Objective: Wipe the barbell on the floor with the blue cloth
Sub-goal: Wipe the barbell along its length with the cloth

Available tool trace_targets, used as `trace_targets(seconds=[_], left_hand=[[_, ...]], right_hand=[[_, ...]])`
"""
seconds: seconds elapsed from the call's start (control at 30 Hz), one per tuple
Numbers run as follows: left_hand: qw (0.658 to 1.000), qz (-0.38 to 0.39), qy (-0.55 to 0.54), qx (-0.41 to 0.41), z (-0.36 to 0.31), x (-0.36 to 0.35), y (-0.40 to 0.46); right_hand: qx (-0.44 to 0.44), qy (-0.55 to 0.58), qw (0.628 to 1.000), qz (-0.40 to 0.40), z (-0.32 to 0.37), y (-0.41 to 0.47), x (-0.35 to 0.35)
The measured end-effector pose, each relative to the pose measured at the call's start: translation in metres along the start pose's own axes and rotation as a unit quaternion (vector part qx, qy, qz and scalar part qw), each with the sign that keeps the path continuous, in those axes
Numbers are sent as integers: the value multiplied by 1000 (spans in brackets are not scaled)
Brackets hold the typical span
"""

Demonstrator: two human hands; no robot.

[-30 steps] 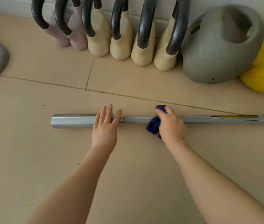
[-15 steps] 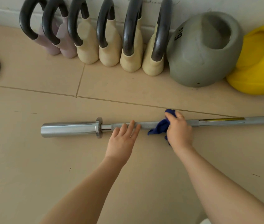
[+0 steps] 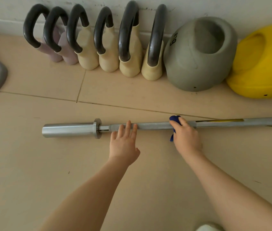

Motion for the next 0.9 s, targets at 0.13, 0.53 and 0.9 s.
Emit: trace_targets(seconds=[0.13, 0.53, 0.9], left_hand=[[1000, 7, -5, 28, -4, 3, 3], [996, 15, -44, 75, -12, 1, 8], [991, -50, -120, 17, -77, 10, 36]], right_hand=[[-7, 46, 998, 48, -12, 16, 11], [9, 90, 995, 47, -19, 19, 12], [53, 100, 993, 43, -19, 16, 24]])
Point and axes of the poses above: each hand's wrist, its own y-axis towards the middle knuckle, its own x-axis out of the back of the hand, z = x × y, the point moved 2 cm from there along y, towards the middle knuckle, and after that the axes turned 13 degrees about -x, right-handed, at the moved point
